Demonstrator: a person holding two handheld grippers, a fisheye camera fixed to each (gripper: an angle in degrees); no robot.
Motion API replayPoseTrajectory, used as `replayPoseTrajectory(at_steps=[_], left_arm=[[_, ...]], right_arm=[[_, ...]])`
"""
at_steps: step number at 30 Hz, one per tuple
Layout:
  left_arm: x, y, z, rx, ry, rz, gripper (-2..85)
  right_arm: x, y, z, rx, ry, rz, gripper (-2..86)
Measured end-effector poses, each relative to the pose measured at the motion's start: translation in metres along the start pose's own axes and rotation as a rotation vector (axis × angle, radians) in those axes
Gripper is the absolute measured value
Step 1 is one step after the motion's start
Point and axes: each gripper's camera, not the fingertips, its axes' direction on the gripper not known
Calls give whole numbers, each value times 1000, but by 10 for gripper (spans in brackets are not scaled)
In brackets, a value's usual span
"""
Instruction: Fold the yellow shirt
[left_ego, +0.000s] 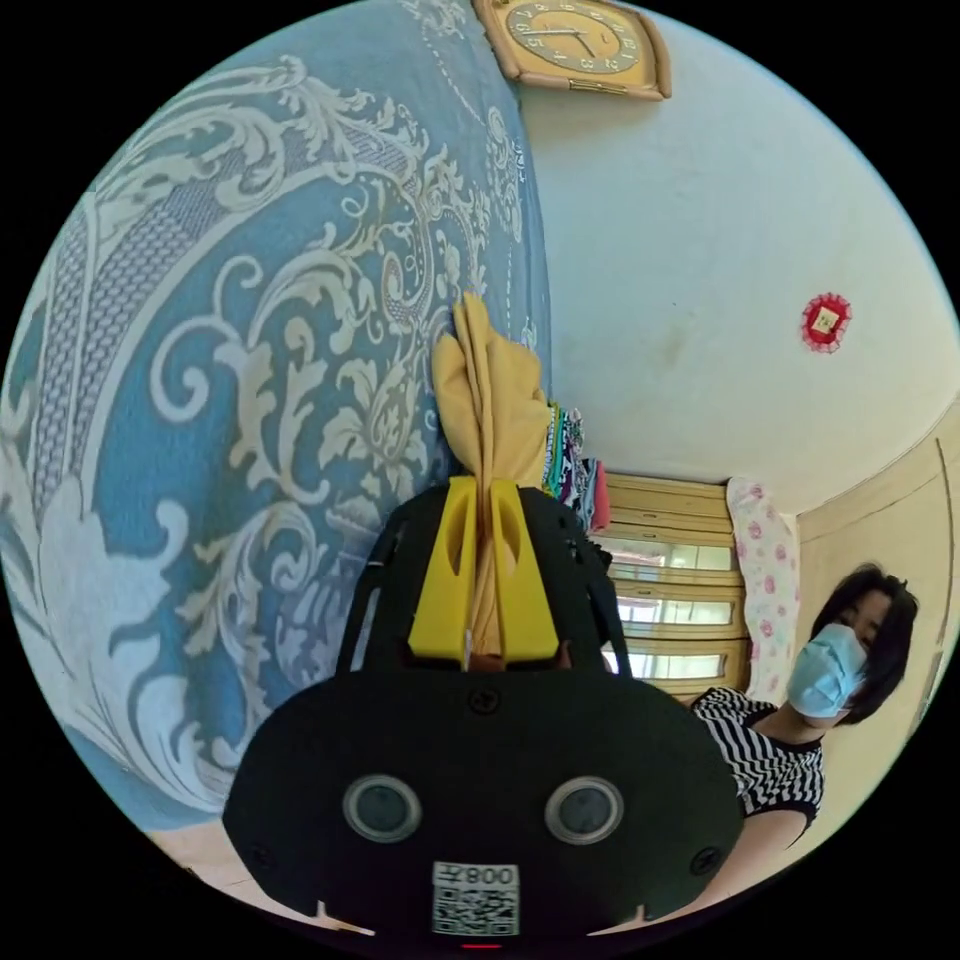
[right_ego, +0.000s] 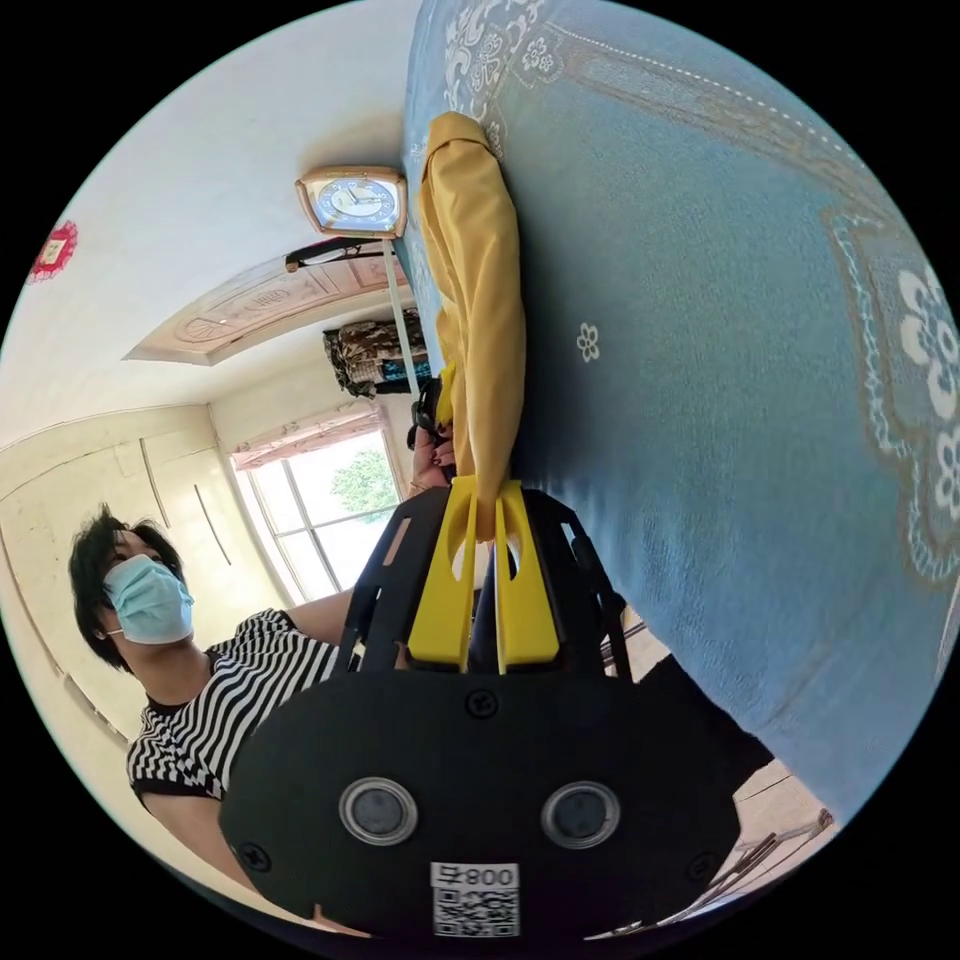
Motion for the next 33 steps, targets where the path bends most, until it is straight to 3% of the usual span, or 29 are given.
replayPoseTrajectory(at_steps=[18,33], left_arm=[[106,109,17,-3,189,79,24],[184,165,113,-101,277,185,24]], right_arm=[[-190,238,-68,122,-58,-201,10],[-335,431,-159,312,-116,-376,7]])
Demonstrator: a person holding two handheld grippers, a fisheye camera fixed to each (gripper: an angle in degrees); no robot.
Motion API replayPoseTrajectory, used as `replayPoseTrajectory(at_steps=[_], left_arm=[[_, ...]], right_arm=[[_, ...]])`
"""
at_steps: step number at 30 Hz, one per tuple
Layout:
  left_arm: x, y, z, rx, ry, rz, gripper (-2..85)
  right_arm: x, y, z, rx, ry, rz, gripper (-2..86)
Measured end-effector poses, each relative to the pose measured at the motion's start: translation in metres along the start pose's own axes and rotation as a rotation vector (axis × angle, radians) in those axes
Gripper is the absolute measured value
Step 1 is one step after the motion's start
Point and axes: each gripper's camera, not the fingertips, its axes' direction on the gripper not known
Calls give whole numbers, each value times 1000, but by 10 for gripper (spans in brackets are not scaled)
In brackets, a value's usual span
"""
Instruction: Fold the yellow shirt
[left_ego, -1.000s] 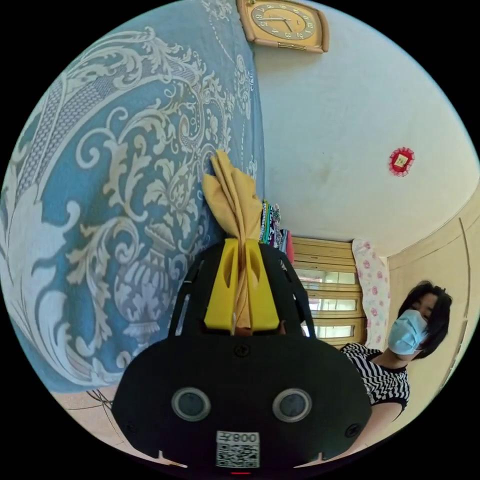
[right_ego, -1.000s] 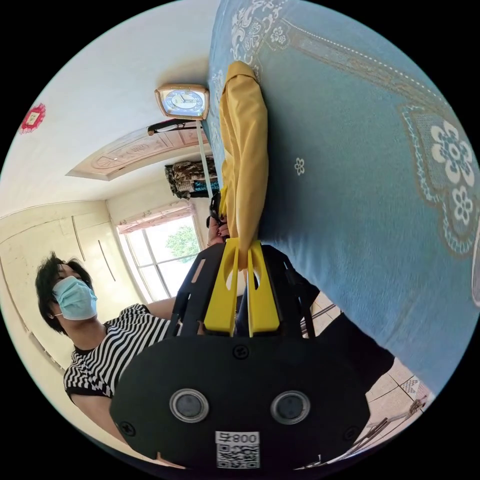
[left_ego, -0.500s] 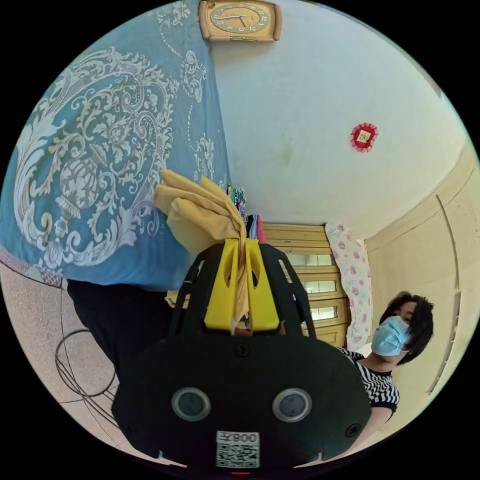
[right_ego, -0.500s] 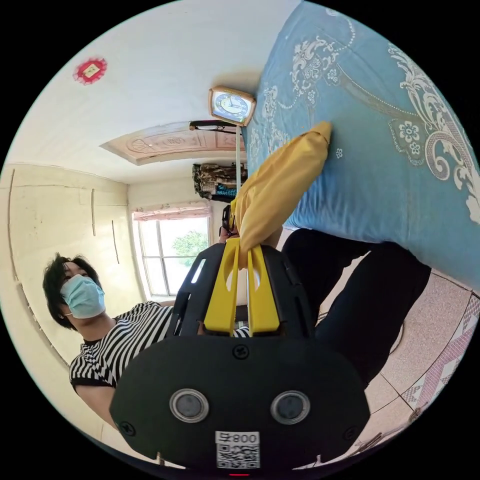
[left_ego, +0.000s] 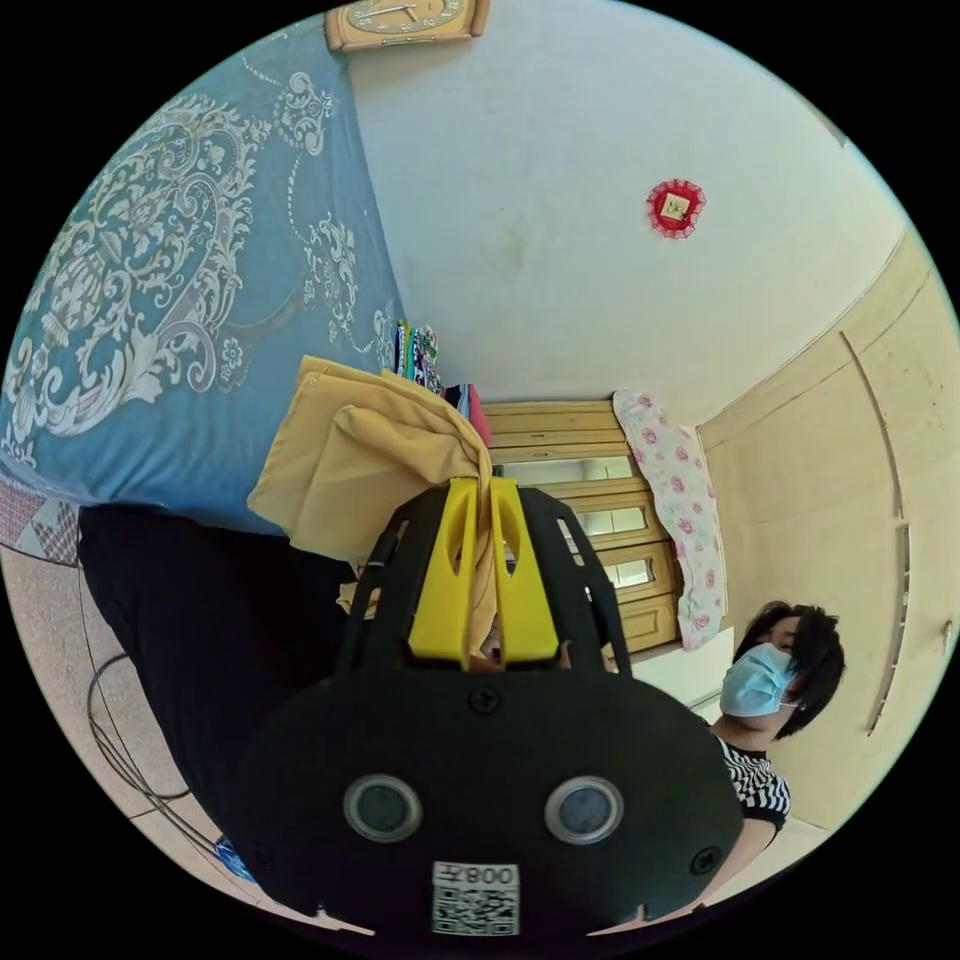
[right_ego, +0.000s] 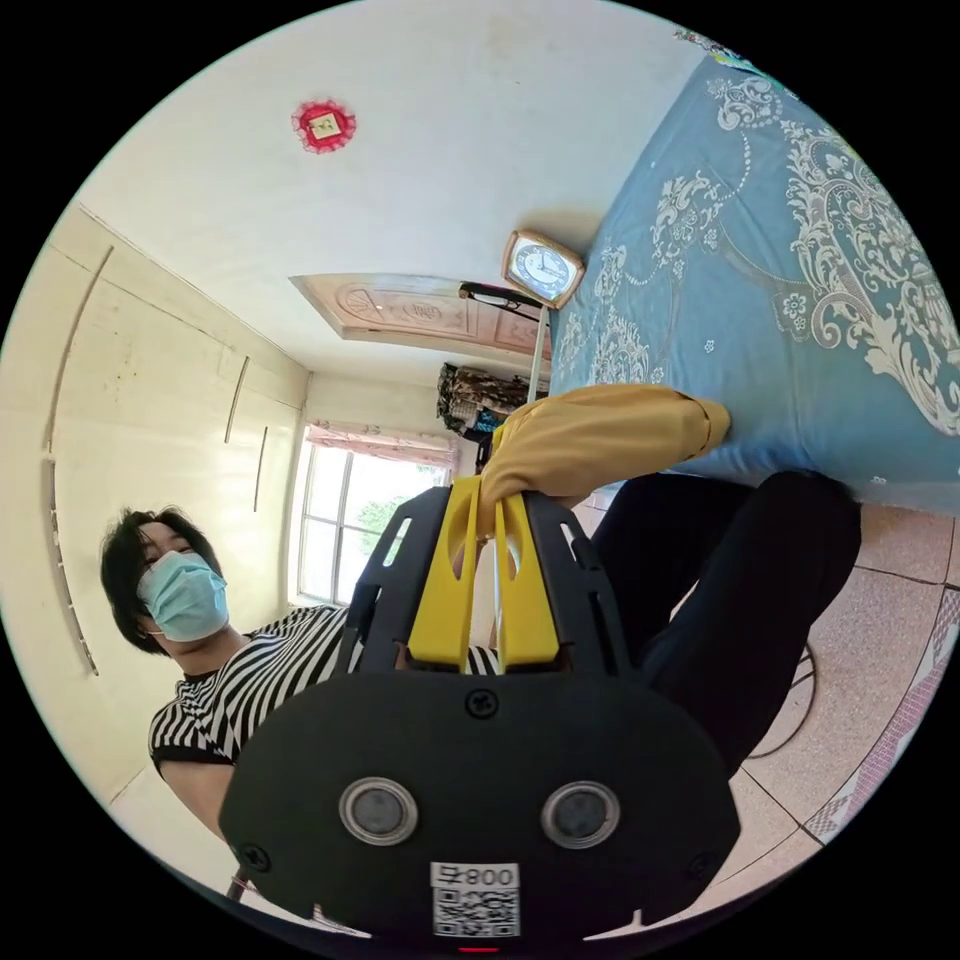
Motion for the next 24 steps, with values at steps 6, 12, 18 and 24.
replayPoseTrajectory(at_steps=[6,12,18,24], left_arm=[[8,-6,68,-80,17,12,24],[11,-22,144,-138,28,11,24],[1,-59,231,-191,18,-22,24],[-27,-143,345,-234,40,-73,24]], right_arm=[[-66,22,-52,93,-4,-24,6],[-118,23,-100,171,-24,-24,6],[-155,-9,-155,237,-44,5,7],[-181,-108,-218,278,-53,22,8]])
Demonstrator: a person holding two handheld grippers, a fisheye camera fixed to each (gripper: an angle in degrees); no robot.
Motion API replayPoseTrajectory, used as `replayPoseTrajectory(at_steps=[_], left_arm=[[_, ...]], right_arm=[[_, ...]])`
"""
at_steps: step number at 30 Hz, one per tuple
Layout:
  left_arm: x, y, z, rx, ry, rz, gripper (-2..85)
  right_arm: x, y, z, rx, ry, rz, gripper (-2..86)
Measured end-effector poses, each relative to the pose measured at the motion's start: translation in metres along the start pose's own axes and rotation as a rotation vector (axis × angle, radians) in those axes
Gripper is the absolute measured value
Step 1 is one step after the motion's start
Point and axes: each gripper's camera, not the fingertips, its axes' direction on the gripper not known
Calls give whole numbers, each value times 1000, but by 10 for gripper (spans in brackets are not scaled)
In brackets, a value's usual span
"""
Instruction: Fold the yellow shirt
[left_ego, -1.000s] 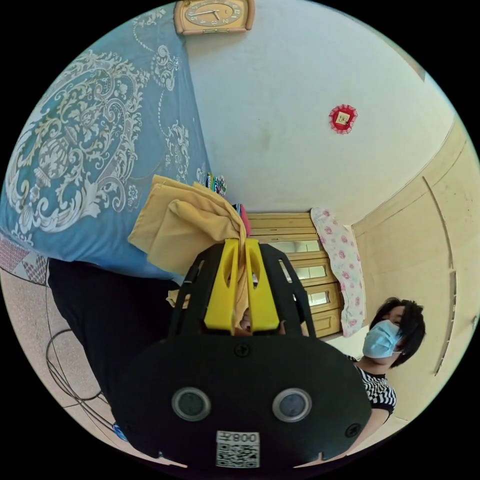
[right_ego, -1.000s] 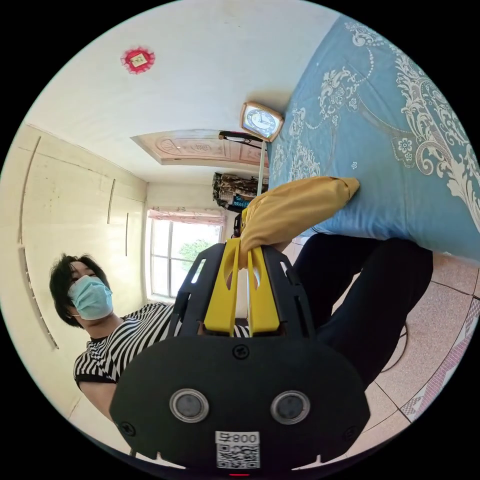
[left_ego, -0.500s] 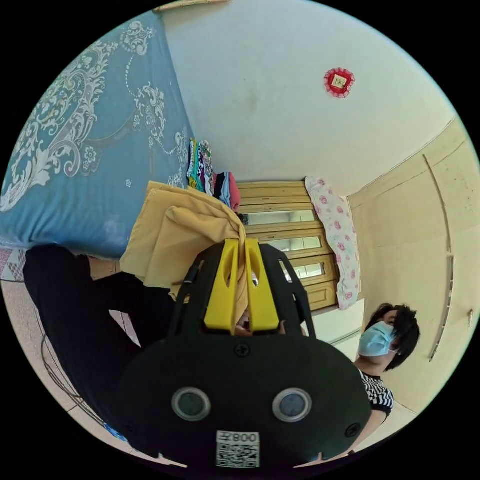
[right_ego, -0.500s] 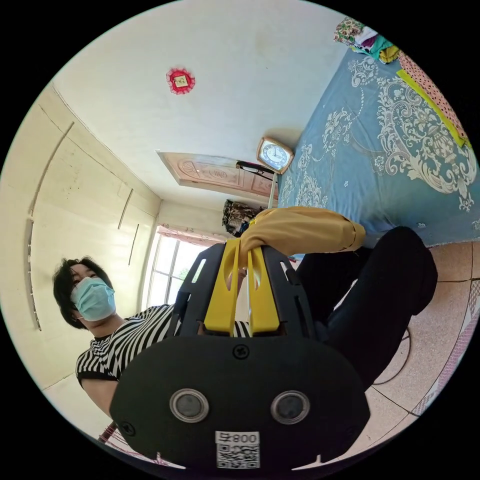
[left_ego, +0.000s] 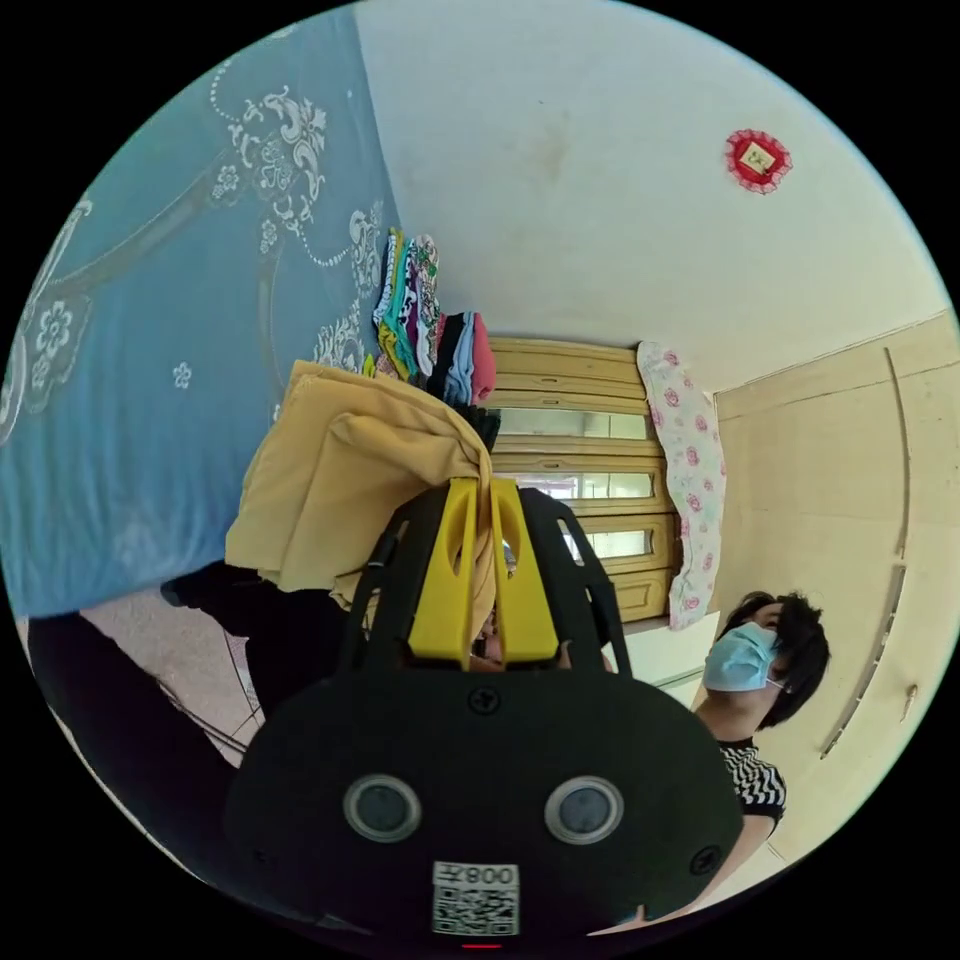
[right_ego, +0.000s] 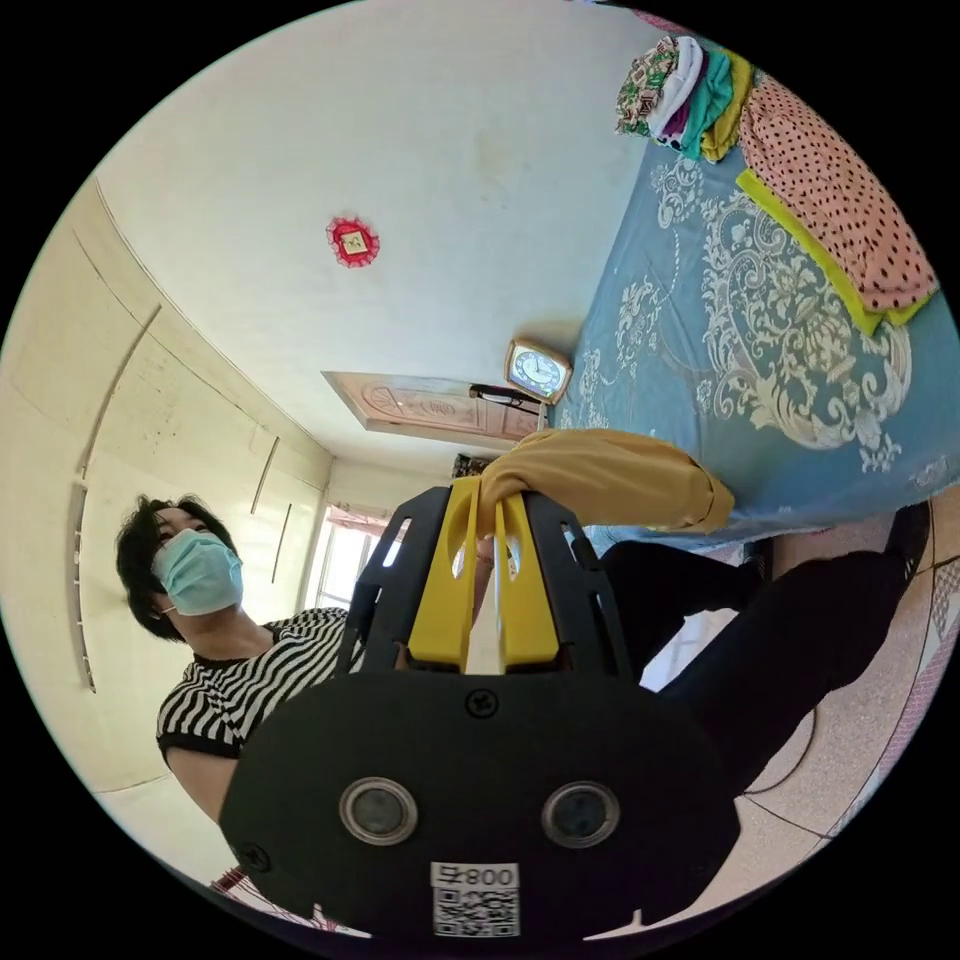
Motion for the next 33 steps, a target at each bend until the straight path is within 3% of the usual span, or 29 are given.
replayPoseTrajectory(at_steps=[6,11,15,19,26,33], left_arm=[[-2,-184,118,-66,80,72,24],[64,-362,244,-115,116,275,24],[111,-449,324,-121,78,403,24],[94,-525,409,-122,16,363,26],[-71,-586,535,-246,-285,-30,29],[-83,-608,578,-242,-276,18,33]], right_arm=[[-56,-211,-21,-28,55,-128,8],[-157,-390,-44,-15,193,-343,9],[-240,-504,-80,55,320,-447,10],[-250,-567,-118,106,413,-378,12],[-97,-627,-178,100,590,177,19],[-123,-655,-197,109,536,108,22]])
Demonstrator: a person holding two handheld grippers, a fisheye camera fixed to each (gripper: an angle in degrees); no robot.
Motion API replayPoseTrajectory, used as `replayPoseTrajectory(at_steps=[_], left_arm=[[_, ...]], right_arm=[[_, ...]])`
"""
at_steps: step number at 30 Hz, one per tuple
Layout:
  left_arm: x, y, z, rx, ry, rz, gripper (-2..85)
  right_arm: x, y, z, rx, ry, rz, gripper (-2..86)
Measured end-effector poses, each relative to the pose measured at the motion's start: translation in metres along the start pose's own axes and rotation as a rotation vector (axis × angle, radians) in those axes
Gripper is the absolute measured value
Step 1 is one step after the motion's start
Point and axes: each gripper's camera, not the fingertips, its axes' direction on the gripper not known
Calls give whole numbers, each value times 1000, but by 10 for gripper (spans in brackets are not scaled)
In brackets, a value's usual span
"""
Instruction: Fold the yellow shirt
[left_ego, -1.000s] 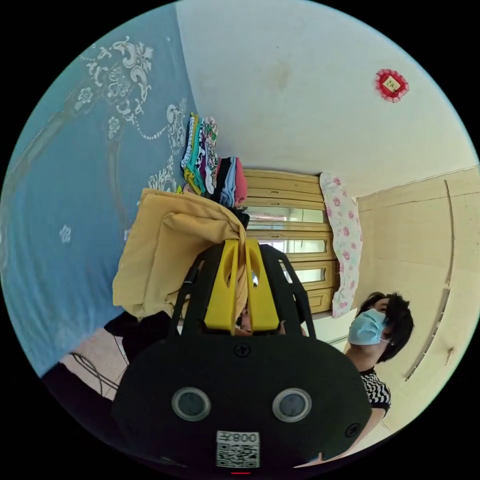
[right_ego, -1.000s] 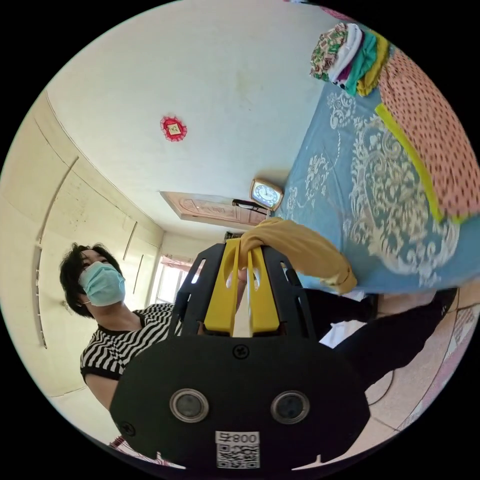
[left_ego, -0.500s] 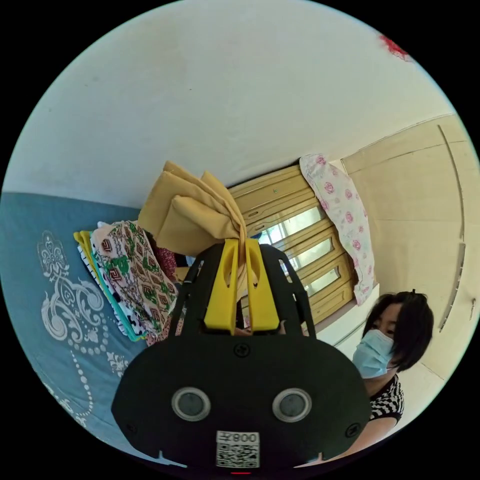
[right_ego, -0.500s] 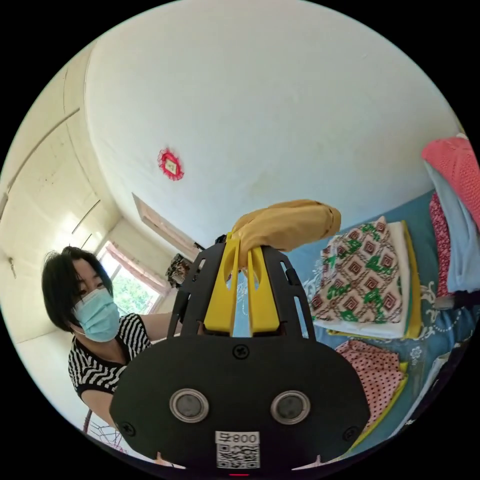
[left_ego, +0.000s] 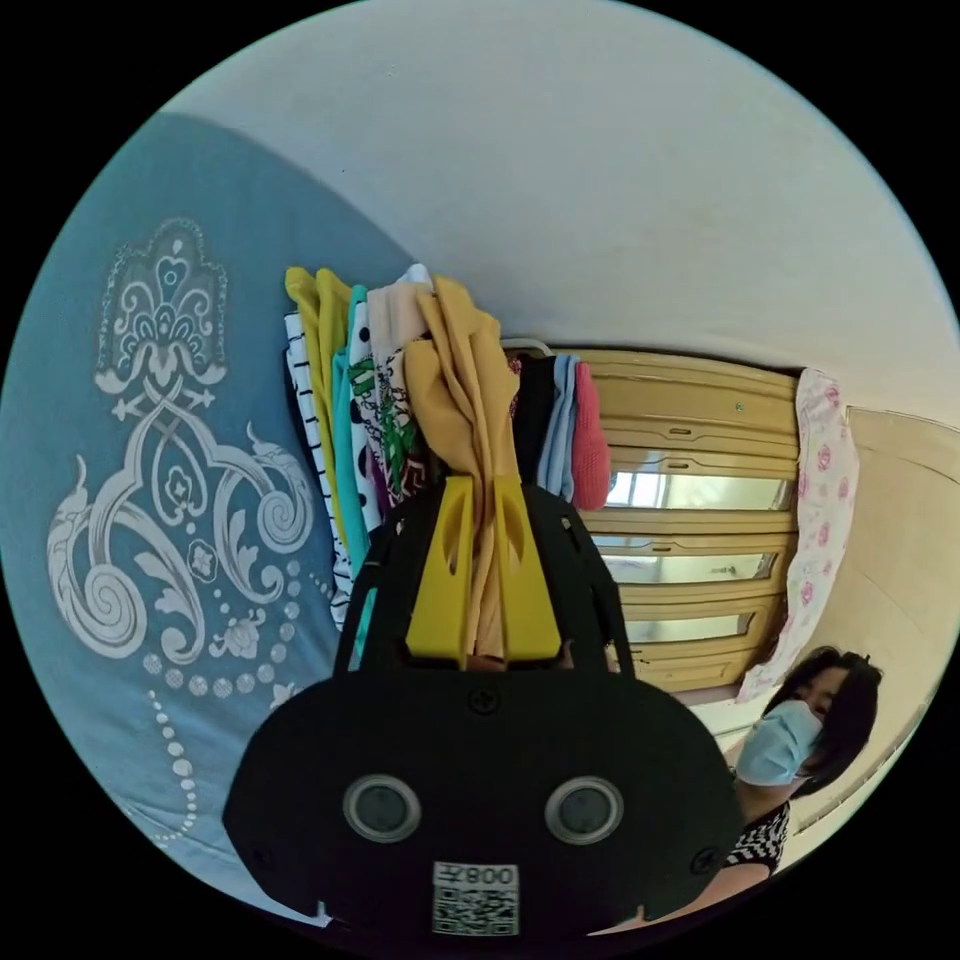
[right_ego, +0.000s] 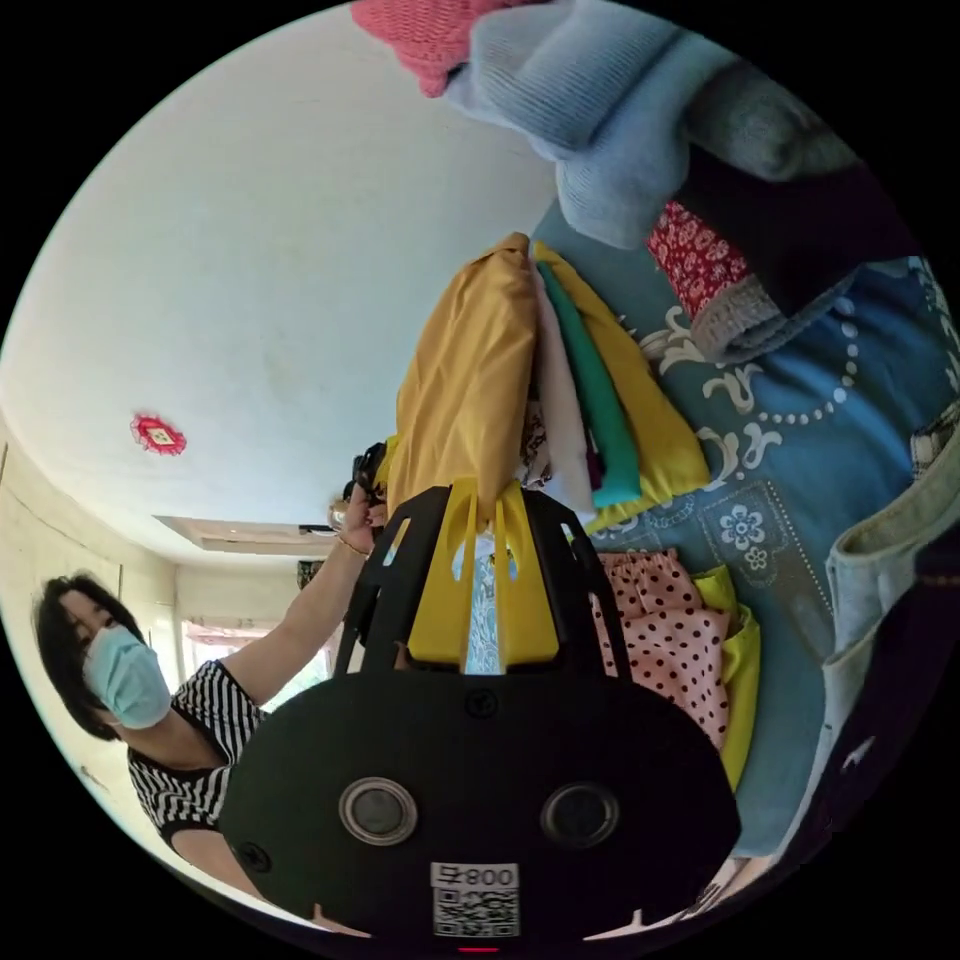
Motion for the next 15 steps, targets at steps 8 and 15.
replayPoseTrajectory(at_steps=[8,15], left_arm=[[13,-1,45,-64,3,34,24],[22,17,82,-37,-48,80,11]], right_arm=[[-15,-37,-2,-70,115,15,21],[-36,-49,5,-62,150,6,22]])
